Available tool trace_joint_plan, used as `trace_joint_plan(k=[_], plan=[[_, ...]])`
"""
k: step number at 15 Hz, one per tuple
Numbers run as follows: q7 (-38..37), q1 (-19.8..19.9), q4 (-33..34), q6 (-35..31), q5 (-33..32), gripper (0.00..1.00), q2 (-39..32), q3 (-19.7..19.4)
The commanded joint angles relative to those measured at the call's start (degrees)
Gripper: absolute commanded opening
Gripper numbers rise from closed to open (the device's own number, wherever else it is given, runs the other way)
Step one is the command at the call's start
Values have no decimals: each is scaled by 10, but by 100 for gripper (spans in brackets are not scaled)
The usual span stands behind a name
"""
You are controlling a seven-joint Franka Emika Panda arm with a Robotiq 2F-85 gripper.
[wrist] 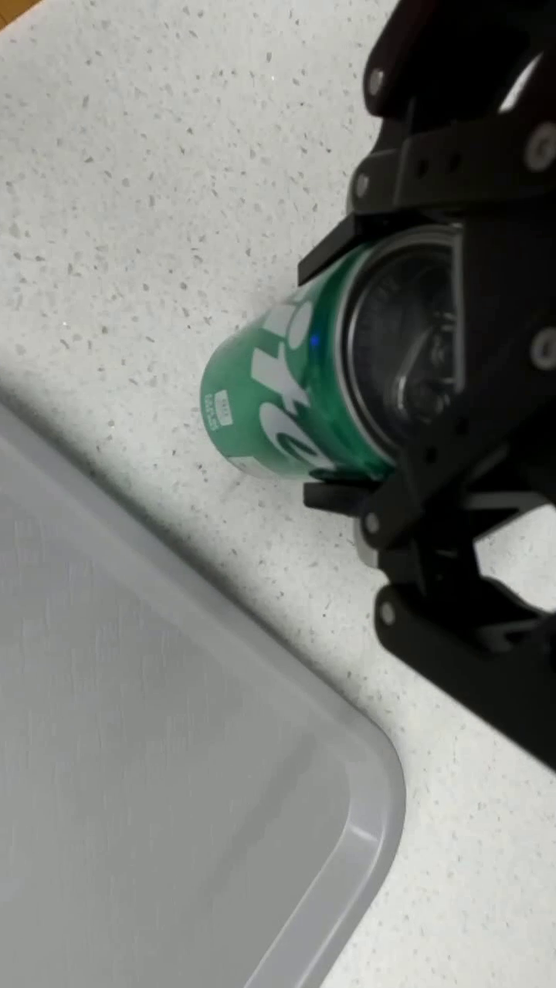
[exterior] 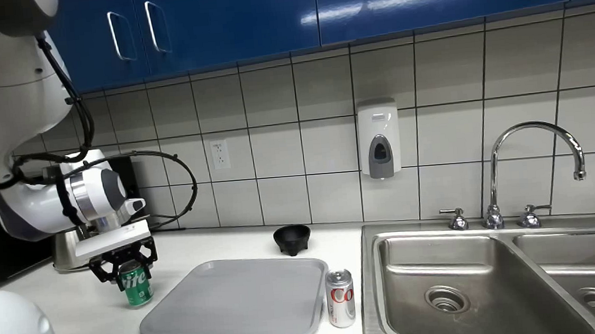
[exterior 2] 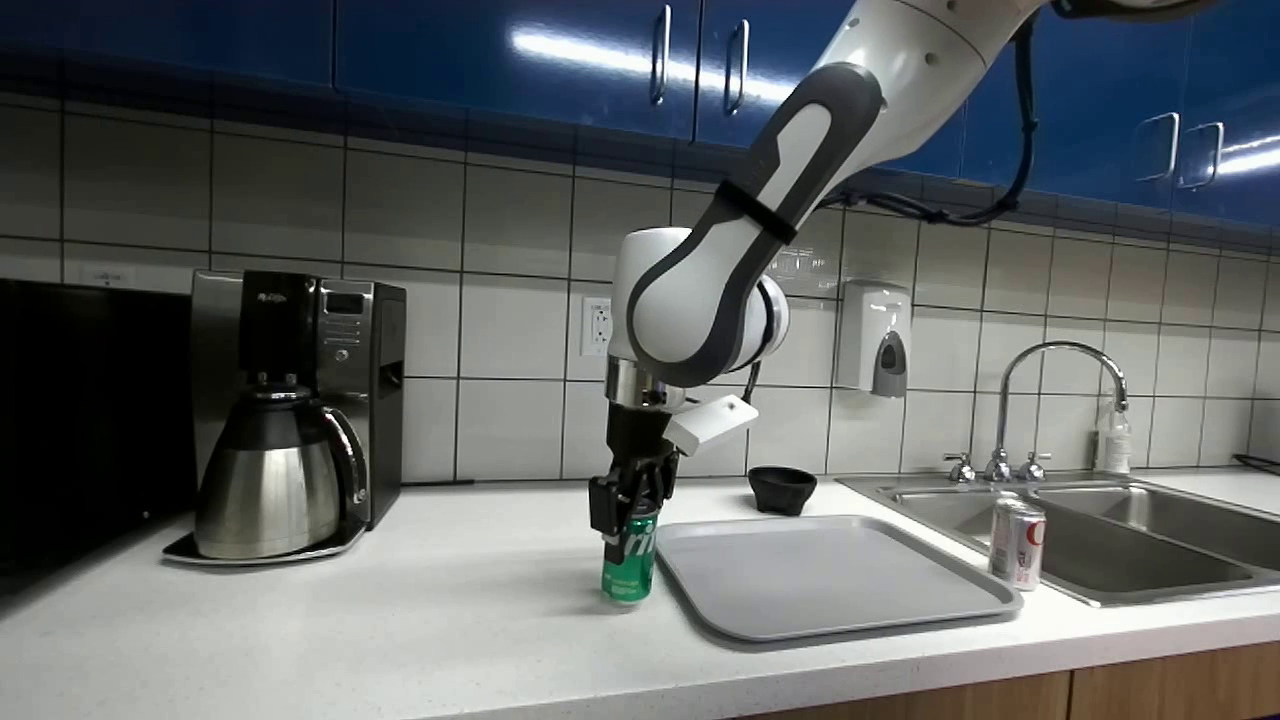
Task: Pick up the silver coke can and put it on the kitchen counter to the right of the gray tray, pick up the green sprite can and put it on the kitchen counter to the left of the gray tray
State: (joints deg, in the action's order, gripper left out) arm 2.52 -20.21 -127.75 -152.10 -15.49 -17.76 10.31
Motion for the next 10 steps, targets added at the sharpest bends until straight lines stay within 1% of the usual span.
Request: trace_joint_plan(k=[1,2,5,10], plan=[[-21,-7,29,21,-17,39,-13,-1],[-21,-8,31,22,-16,88,-15,-1],[-23,-9,36,19,-17,100,-17,-4],[-20,-5,35,11,-15,100,-7,-3]])
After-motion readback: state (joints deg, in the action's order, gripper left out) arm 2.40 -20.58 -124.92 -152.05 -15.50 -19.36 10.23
